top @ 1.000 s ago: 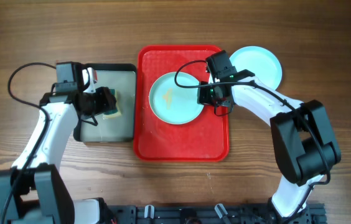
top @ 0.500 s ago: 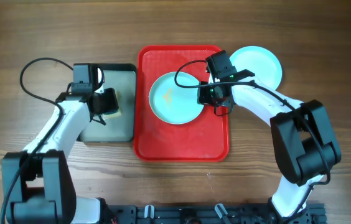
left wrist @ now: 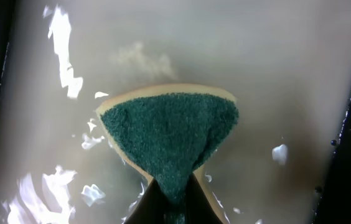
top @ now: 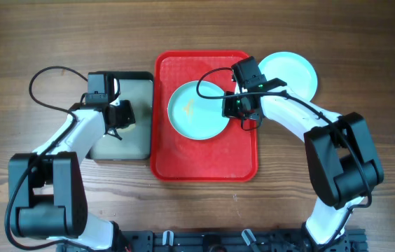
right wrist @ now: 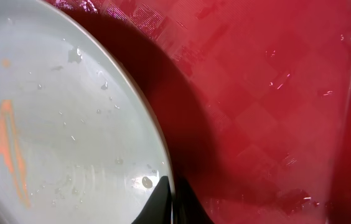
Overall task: Clean dirty plates on tray and stack at the side
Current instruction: 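Move the left gripper to the black tray and grasp the sponge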
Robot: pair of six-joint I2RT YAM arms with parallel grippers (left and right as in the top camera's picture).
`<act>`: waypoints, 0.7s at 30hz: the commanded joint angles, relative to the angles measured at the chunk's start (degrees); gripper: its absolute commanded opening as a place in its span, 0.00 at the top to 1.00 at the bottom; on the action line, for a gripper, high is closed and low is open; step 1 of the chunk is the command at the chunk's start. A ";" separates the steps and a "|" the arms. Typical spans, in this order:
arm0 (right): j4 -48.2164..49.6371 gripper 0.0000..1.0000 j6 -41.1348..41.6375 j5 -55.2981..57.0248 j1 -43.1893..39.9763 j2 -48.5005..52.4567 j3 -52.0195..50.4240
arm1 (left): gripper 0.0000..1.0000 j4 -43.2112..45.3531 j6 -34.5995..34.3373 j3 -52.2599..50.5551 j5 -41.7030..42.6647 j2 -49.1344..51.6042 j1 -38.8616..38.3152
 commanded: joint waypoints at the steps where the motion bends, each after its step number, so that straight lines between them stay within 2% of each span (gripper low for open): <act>1: -0.57 0.96 0.61 1.27 0.07 -0.37 0.07 | 0.96 -1.14 -0.02 -0.31 -0.92 -4.68 -0.04; 3: -0.59 0.96 0.63 1.25 0.07 -0.37 0.04 | 0.96 -2.75 -0.02 -0.31 0.76 -8.85 -0.04; 7: -0.59 0.96 0.61 1.27 0.09 -0.37 0.04 | 0.96 -3.26 0.00 -0.31 10.47 -12.66 -0.04; 21: -0.74 0.96 0.59 1.95 0.07 -0.26 0.02 | 0.96 -4.76 0.44 -0.33 10.19 -12.59 -0.04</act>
